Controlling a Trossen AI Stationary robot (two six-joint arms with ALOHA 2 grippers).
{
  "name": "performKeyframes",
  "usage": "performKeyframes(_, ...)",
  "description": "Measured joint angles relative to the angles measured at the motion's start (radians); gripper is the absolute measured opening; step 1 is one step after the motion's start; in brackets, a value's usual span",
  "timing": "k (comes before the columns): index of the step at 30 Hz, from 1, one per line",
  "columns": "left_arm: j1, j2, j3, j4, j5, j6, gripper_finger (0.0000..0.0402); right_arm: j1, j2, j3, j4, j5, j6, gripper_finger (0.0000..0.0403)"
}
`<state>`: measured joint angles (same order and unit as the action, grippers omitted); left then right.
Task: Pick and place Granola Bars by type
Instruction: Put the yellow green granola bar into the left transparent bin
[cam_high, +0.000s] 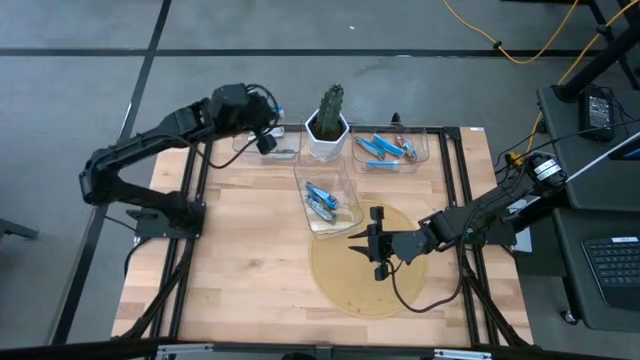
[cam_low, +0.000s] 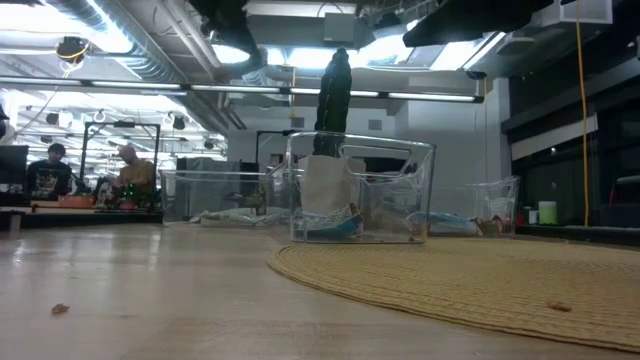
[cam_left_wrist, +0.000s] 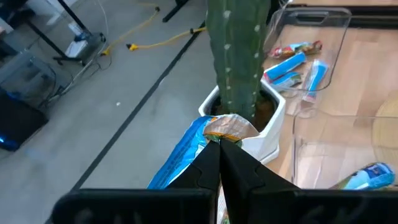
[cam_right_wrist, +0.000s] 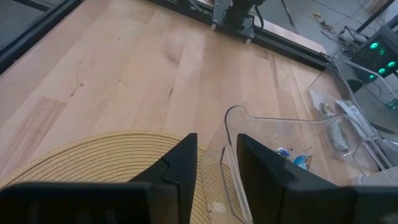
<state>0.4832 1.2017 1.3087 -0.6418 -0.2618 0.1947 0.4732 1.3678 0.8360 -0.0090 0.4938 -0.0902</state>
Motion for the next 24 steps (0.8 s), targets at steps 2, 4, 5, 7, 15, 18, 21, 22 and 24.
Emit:
performKeyframes(2,0.020,0.016,0.000,0.000,0.015,0.000,0.0003,0.000,0.000,0.000,0.000,0.000,0.000,0.0116)
performKeyframes(4,0.040,0.034,-0.002,0.007,0.029,0.000,0.0002,0.000,0.000,0.000,-0.001,0.000,0.000,0.0116)
performKeyframes(5,0.050,0.043,-0.009,0.020,0.035,-0.001,0.0002,0.000,0.000,0.000,-0.002,0.000,0.000,0.0116)
performKeyframes(7,0.069,0.062,-0.022,0.028,0.050,0.000,0.0001,0.000,0.000,0.000,-0.003,0.000,0.000,0.0116)
performKeyframes(15,0.122,0.147,-0.042,0.040,0.052,0.011,0.0001,0.000,0.000,0.000,-0.012,0.000,0.003,0.0116)
performKeyframes(18,0.138,0.178,-0.042,0.043,0.054,0.025,0.0002,0.000,0.000,0.000,-0.016,0.000,0.003,0.0116)
performKeyframes(21,0.161,0.214,-0.042,0.041,0.053,0.026,0.0003,0.000,0.000,0.000,-0.016,0.000,0.003,0.0116)
performKeyframes(22,0.169,0.227,-0.043,0.041,0.051,0.023,0.0002,0.000,0.000,0.000,-0.016,0.000,0.005,0.0116)
performKeyframes(24,0.179,0.257,-0.043,0.041,0.047,0.015,0.0001,0.000,0.000,0.000,-0.016,0.000,0.006,0.0116)
